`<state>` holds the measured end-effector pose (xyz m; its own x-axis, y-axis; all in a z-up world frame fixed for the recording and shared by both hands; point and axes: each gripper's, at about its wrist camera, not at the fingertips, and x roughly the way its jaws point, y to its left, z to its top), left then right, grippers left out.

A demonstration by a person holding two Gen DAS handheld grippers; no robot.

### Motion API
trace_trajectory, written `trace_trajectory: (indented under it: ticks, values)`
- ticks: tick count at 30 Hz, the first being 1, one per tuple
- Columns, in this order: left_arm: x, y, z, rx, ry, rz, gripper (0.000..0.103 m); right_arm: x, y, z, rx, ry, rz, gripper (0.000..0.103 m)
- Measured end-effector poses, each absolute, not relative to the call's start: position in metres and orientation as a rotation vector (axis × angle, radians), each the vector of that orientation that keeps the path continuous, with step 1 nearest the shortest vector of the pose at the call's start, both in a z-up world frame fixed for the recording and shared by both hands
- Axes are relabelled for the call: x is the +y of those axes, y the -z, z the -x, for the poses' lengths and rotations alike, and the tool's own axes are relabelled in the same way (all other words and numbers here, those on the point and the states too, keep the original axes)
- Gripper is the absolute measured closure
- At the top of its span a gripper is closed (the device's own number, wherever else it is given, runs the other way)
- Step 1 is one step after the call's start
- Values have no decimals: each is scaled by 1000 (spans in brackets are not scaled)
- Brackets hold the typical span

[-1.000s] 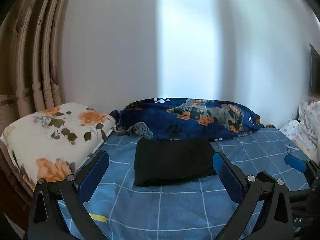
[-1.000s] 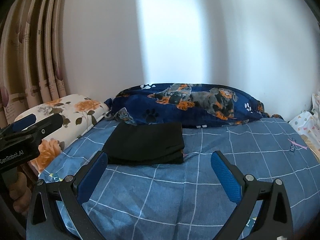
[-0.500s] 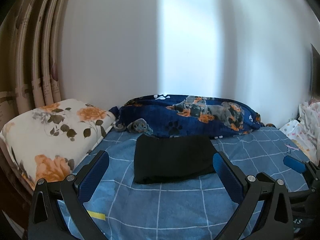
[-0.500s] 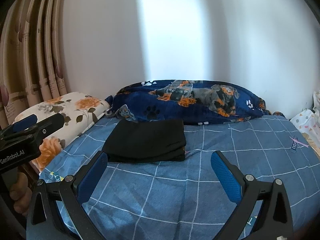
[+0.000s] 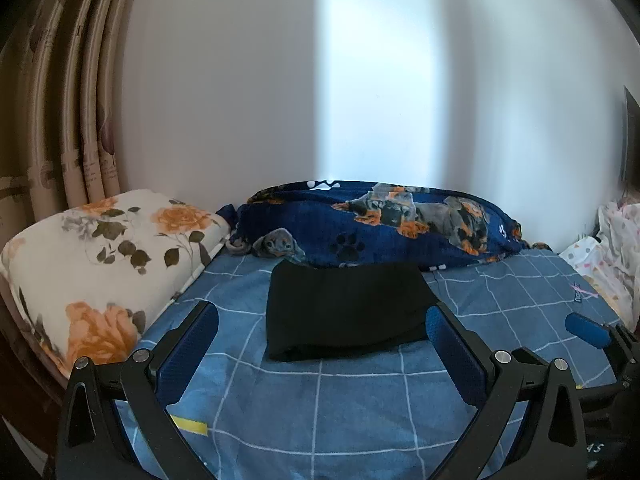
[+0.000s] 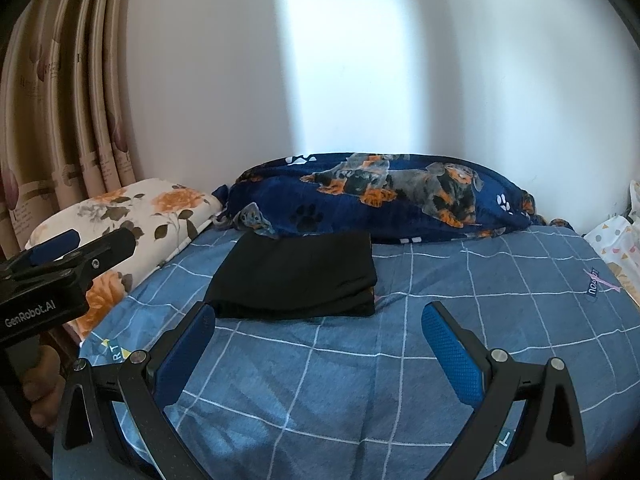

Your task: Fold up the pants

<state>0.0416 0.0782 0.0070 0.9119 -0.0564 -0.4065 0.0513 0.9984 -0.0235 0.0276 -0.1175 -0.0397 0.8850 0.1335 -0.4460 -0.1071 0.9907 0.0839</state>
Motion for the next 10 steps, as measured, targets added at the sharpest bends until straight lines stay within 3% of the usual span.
trace_trajectory:
  ticks: [10]
  values:
    - [74, -4, -39, 409, 42, 7, 0, -122, 44, -32, 486, -139, -64, 0]
